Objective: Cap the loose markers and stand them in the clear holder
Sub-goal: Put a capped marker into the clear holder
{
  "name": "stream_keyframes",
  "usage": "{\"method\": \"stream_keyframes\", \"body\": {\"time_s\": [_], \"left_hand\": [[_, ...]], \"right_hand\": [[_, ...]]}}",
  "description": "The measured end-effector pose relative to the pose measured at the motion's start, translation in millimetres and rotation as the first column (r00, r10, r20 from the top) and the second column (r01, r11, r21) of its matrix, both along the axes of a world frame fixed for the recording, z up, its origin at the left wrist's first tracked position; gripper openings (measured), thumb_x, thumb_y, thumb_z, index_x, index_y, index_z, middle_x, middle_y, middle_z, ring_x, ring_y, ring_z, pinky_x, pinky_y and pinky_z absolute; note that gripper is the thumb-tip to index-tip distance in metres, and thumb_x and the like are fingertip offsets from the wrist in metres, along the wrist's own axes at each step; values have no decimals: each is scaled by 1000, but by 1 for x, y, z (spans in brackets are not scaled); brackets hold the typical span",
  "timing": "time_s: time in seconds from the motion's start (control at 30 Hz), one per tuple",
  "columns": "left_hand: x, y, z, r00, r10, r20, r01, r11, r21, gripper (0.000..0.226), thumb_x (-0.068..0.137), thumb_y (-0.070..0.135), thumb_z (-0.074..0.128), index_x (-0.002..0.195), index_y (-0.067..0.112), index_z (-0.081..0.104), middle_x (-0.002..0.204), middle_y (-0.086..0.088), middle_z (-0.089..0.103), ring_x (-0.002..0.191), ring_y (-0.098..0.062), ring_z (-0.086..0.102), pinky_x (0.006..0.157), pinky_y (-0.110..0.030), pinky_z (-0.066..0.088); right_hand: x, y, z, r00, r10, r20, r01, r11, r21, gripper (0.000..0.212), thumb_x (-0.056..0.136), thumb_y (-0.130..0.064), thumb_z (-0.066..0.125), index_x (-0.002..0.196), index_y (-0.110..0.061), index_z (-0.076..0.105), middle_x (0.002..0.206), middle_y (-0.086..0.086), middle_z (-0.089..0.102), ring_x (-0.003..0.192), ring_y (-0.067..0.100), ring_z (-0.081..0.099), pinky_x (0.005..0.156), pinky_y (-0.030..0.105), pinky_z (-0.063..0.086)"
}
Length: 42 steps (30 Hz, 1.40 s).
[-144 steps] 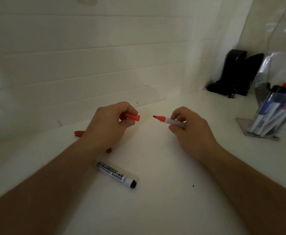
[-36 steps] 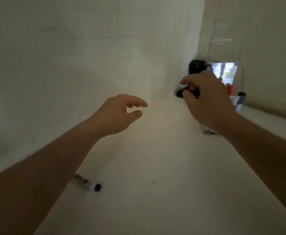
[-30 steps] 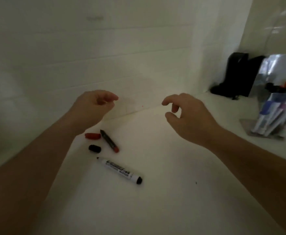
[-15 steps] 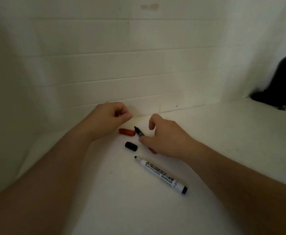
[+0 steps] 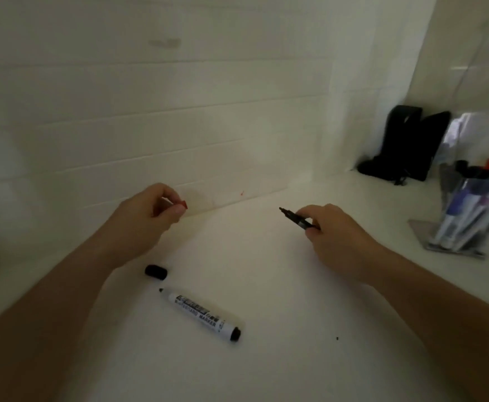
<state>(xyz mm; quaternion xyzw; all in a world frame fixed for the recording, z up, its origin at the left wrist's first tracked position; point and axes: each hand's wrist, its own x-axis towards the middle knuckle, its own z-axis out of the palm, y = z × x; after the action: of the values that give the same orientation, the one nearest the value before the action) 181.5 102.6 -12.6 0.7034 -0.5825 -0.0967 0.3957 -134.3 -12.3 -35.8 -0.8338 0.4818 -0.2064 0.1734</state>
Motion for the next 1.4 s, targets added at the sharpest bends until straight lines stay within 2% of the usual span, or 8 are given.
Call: {"method": "stream_keyframes", "body": {"time_s": [0.2, 0.37, 0.5, 0.6, 0.8, 1.1, 1.27, 1.4], "left_hand": [[-67, -26, 34, 981, -140, 135, 137, 990, 33, 14, 96, 34, 64, 107, 40, 70, 99, 26, 70, 89, 17, 60, 69, -3, 40], [-117, -42, 23, 972, -210, 104, 213, 977, -19, 17, 91, 19, 72, 101, 33, 71, 96, 21, 73, 87, 10, 64, 71, -1, 40], [-119, -37, 1, 984, -151, 93, 151, 989, 4, 19, 85, 22, 78, 94, 38, 73, 90, 27, 73, 82, 10, 63, 77, -17, 47], [-118, -33, -4, 986, -124, 115, 125, 992, -3, 22, 80, 24, 83, 90, 41, 75, 89, 25, 72, 92, 12, 60, 85, -21, 46], [-124, -32, -3, 984, -150, 99, 154, 988, -30, 23, 78, 16, 84, 86, 35, 72, 84, 26, 73, 81, 12, 62, 72, -3, 38], [-132, -33, -7, 980, -161, 119, 163, 987, -5, 28, 79, 18, 83, 82, 42, 67, 87, 25, 73, 83, 9, 61, 75, -14, 41], [-134, -32, -8, 976, -175, 133, 181, 983, -32, 24, 79, 15, 82, 88, 34, 71, 82, 23, 72, 87, 13, 59, 73, -4, 37], [-133, -33, -8, 966, -186, 181, 195, 980, -32, 24, 80, 21, 82, 93, 40, 74, 84, 26, 72, 89, 11, 61, 77, -13, 39]], "right_hand": [[-36, 0, 0, 910, -110, 400, 89, 993, 72, 9, 96, -38, 59, 93, -38, 67, 83, -6, 67, 62, 10, 56, 50, 18, 43], [-42, 4, -1, 839, -106, 533, 82, 994, 68, 6, 88, -34, 73, 85, -39, 71, 81, -9, 67, 59, 0, 57, 49, 10, 41], [-37, 7, -2, 913, 42, 406, 51, 975, -216, 10, 85, -32, 77, 90, -37, 71, 86, -13, 66, 84, 4, 60, 76, 21, 46], [-32, 8, -4, 946, 94, 312, 18, 940, -341, 14, 84, -33, 77, 93, -37, 68, 87, -13, 62, 87, 12, 57, 81, 28, 47], [-28, 11, -5, 945, 144, 294, -15, 916, -402, 13, 84, -32, 78, 93, -35, 69, 87, -13, 62, 86, 12, 59, 79, 35, 51], [-23, 22, 0, 935, 209, 286, -66, 896, -439, 16, 84, -28, 80, 99, -27, 77, 88, -10, 66, 81, 10, 61, 75, 33, 53], [-22, 22, 1, 955, 212, 208, -98, 887, -451, 20, 86, -33, 77, 106, -31, 78, 89, -14, 68, 79, 5, 60, 72, 21, 50], [-22, 21, 0, 978, 160, 136, -90, 903, -421, 21, 89, -40, 72, 109, -36, 76, 91, -13, 68, 81, 8, 60, 73, 28, 51]]}}
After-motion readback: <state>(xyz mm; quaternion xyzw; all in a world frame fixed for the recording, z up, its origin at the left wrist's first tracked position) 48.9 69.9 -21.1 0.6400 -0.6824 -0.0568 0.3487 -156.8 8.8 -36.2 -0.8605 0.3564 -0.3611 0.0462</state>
